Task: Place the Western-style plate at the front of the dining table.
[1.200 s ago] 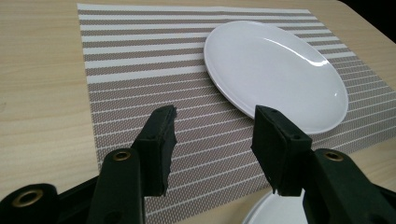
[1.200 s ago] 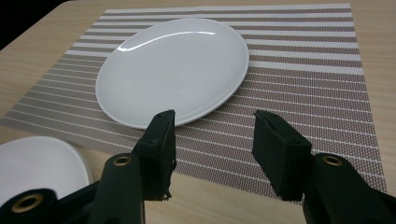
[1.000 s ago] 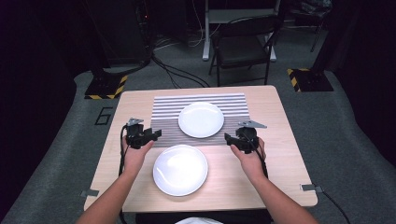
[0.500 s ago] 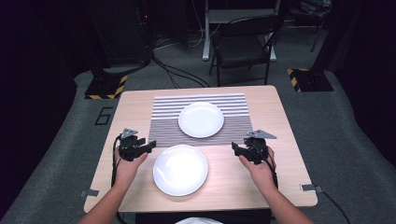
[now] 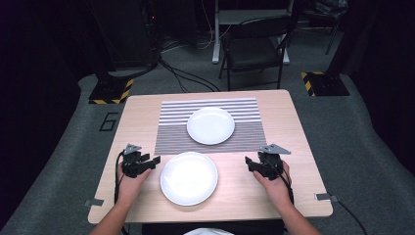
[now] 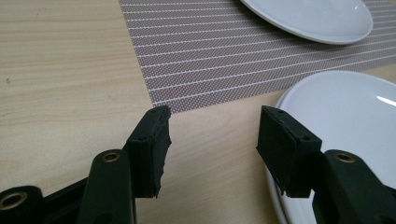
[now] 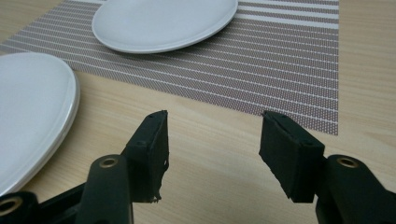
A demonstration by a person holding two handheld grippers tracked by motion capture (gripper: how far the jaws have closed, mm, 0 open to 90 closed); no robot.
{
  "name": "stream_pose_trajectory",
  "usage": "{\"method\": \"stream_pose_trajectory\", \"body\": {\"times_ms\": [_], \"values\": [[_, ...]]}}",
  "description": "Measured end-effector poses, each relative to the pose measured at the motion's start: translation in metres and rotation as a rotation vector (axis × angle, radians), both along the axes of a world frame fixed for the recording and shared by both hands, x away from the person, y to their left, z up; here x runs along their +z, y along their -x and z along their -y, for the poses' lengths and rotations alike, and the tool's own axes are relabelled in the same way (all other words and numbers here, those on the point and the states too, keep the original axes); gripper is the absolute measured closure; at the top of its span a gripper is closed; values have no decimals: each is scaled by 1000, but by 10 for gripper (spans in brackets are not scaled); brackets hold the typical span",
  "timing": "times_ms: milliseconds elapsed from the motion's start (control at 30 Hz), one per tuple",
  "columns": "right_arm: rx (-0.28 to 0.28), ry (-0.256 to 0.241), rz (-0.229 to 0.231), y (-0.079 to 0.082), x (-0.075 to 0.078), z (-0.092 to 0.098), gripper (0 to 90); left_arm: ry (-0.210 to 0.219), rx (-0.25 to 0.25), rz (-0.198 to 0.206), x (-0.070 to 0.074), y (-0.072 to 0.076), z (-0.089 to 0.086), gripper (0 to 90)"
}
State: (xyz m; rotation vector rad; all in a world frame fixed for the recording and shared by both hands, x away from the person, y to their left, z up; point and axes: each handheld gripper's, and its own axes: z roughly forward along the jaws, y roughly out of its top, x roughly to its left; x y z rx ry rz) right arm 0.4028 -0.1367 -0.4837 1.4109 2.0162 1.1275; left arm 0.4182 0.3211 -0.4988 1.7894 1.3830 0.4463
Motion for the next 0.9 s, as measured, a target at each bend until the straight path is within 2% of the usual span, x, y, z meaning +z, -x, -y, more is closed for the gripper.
{"method": "stream_pose_trajectory", "body": {"times_ms": [33,233,400,433,500,567,733,867,900], "values": [[0,4,-6,0,-2,0,417,-3,1,-11,-1,0,-1,436],[20,43,-22,0,-12,-4,417,-32,15,-15,-9,-1,-7,430],[35,40,-52,0,-19,-8,417,-49,32,-32,-15,-2,-14,417],[44,44,-52,-1,-21,-8,417,-53,45,-23,-17,-3,-15,415],[53,50,-63,-1,-24,-10,417,-67,44,-40,-18,-4,-17,407],[54,45,-70,-1,-26,-10,416,-67,47,-36,-20,-5,-19,404],[53,60,-66,-3,-29,-9,406,-83,52,-49,-23,-7,-21,397],[53,81,-55,-3,-32,-7,402,-102,61,-33,-24,-7,-21,389],[56,73,-55,-4,-32,-7,402,-109,64,-28,-24,-7,-20,383]]}}
